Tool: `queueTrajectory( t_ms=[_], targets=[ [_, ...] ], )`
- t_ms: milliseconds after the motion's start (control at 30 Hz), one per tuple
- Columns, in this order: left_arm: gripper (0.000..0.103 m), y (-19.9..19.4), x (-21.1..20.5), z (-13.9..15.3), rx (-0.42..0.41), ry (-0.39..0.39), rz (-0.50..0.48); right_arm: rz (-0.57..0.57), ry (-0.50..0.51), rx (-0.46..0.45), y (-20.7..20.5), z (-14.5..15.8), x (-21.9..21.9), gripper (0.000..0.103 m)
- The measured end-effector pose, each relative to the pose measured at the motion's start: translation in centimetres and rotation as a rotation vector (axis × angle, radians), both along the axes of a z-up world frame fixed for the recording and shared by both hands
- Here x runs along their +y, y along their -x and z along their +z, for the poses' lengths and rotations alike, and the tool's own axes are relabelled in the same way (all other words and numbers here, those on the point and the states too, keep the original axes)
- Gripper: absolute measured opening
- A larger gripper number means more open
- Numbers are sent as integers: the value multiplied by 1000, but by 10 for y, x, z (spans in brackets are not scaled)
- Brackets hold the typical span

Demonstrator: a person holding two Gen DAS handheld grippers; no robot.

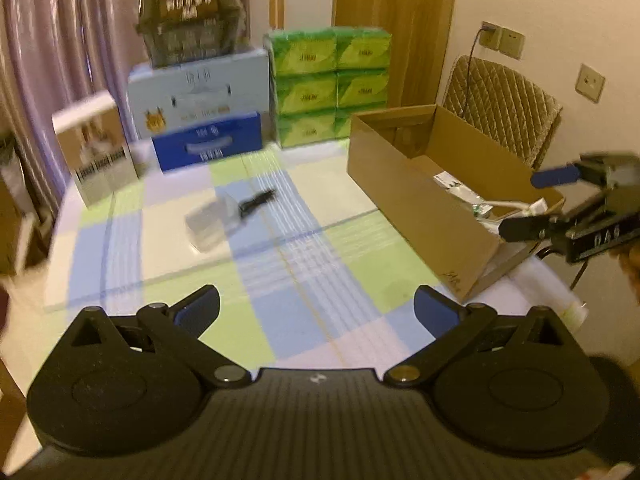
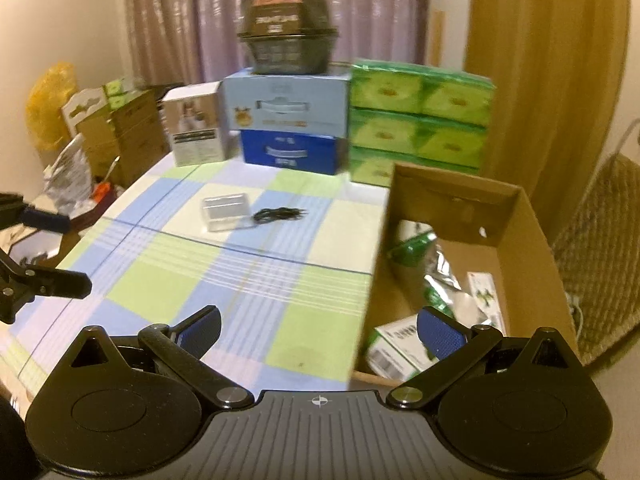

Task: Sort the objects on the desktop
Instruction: 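Withdraw both tools from the box and move toward the clear case and cable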

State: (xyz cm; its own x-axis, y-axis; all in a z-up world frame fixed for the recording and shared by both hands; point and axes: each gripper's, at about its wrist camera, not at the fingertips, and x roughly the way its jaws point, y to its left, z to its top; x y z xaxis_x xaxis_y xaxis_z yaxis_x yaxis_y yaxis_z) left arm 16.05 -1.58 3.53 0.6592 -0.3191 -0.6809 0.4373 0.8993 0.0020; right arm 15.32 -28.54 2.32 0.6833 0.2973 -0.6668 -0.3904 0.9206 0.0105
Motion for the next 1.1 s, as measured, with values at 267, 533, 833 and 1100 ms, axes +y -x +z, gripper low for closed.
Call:
queueTrajectory(
  t_ms=[267,533,833,1100],
  targets=[
    [102,3,25,-8,10,-82,-3,65,10,4,-4,-4,34,101],
    [102,-2,43,-13,42,-94,-3,148,50,-4,-6,-15,67,101],
    [102,-27,52,-17,37,-145,-56,308,203,-74,-19,-32,101,101],
    [102,-61,36,-35,-27,-315,-194,455,390,-139,-45,-49,123,101]
  ],
)
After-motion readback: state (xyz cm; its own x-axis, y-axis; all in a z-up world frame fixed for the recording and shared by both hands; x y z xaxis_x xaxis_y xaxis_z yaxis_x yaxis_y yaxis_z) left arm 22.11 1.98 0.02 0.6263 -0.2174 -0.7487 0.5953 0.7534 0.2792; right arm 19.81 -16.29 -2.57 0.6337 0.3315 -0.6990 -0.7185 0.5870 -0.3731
